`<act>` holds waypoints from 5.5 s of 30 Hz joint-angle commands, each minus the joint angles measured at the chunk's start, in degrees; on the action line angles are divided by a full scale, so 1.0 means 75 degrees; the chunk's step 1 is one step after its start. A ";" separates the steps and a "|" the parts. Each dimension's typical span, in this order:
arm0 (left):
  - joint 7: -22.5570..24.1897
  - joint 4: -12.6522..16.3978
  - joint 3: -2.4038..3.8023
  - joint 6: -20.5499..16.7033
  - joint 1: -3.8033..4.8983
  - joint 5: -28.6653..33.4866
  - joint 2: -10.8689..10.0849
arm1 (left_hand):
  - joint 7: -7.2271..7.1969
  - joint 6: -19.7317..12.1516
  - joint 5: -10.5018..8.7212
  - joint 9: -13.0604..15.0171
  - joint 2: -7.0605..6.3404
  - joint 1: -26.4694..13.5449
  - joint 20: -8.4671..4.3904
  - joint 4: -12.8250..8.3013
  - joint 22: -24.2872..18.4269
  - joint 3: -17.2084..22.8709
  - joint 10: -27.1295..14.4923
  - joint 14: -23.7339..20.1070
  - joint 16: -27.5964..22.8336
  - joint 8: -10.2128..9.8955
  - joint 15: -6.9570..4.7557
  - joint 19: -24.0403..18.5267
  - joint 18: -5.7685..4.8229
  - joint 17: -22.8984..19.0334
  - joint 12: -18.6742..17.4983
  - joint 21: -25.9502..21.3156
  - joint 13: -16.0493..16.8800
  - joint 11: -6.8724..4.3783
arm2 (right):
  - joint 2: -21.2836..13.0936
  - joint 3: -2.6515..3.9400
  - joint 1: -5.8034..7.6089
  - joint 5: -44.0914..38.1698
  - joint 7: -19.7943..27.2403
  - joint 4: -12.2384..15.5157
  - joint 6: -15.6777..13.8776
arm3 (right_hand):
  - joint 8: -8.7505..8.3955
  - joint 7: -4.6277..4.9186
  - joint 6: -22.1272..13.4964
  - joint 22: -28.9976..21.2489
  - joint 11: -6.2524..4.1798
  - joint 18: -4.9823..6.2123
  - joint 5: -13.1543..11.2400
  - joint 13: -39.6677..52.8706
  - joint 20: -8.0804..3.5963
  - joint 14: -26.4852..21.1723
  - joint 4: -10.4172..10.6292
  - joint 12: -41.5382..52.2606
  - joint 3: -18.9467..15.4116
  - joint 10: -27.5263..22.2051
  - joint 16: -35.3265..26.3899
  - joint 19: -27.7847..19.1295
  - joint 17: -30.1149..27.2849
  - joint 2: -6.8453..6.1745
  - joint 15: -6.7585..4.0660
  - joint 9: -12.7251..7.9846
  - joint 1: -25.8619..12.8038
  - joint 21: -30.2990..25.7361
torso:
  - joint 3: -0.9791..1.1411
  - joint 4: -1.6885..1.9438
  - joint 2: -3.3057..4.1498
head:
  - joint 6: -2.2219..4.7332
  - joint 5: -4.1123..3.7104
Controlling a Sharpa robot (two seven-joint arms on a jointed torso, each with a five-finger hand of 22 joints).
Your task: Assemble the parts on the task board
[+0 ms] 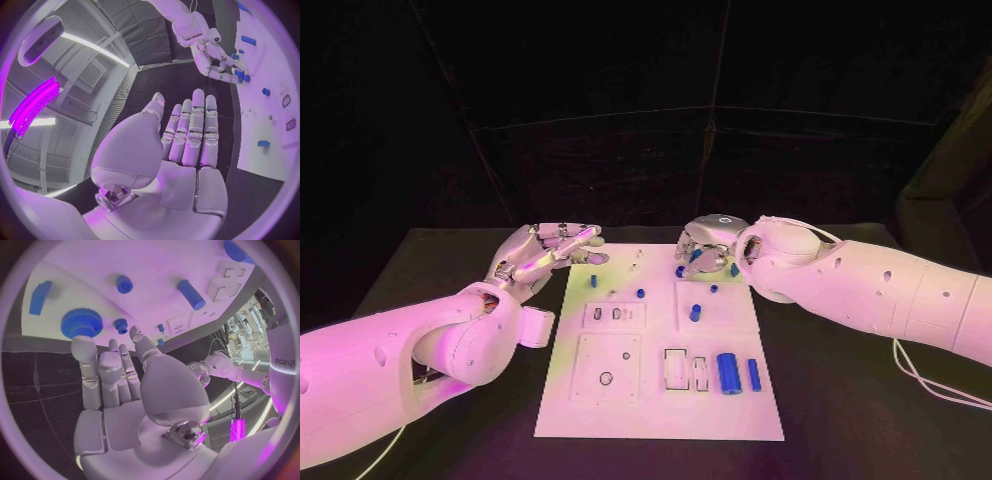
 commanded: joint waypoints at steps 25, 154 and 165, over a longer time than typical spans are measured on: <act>-0.0118 0.0038 0.0007 0.0060 0.0026 -0.0054 -0.0040 | 0.0061 -0.0012 0.0028 -0.0013 0.0205 0.0028 -0.0015 -0.0155 -0.0051 0.0091 0.0031 0.0091 -0.0106 -0.0120 -0.0006 0.0118 0.0108 0.0092 -0.0138 -0.0074 -0.0020 0.0040 | 0.0348 0.0002 0.0018 -0.0145 0.0067 -0.0444 0.0484 | 0.0009 -0.0003 0.0011 0.0883 -0.0022 -0.0181 -0.0111 -0.0031 0.0033 0.0213 -0.0022 0.0021 0.0671 0.0116 0.0785 0.0016 0.0764 0.0263 0.0079 0.0011 0.0137 0.0786 | 0.0026 0.0050 0.0096 | -0.0130 -0.0026; -0.0290 -0.0039 0.0002 0.0226 0.0207 0.0068 -0.0146 | 0.0061 0.0007 0.0028 -0.0008 0.0213 0.0047 -0.0012 -0.0249 -0.0094 0.0156 0.0059 0.0076 -0.0185 -0.0164 0.0000 0.0133 0.0105 0.0148 -0.0214 -0.0120 -0.0019 0.0041 | -0.0449 0.0059 0.0077 0.1520 -0.0911 0.0364 -0.0827 | 0.0125 -0.0191 -0.0254 0.3146 -0.0383 -0.0523 0.0775 0.2140 -0.0190 0.0381 0.1891 0.3445 0.0605 0.1047 0.2420 0.0860 0.2744 -0.1316 -0.0123 0.0044 -0.0631 0.2388 | 0.0094 -0.0096 0.0191 | -0.0007 0.0149; -0.0308 -0.0113 0.0001 0.0281 0.0206 0.0068 -0.0117 | 0.0056 0.0020 0.0029 -0.0008 0.0252 0.0120 -0.0016 -0.0338 -0.0119 0.0251 0.0079 0.0080 -0.0228 -0.0191 -0.0006 0.0145 0.0107 0.0183 -0.0261 -0.0144 -0.0022 0.0034 | -0.0729 0.0071 0.0078 0.1290 -0.1397 0.0303 -0.0206 | 0.0254 0.0009 -0.0508 0.3698 -0.0197 -0.0641 0.0787 0.6891 0.0035 0.0508 0.3394 0.7698 -0.0523 0.0863 0.2950 0.1031 0.3846 -0.1419 -0.0040 0.0034 0.0183 0.2690 | 0.0088 -0.0067 0.0205 | 0.0008 0.0077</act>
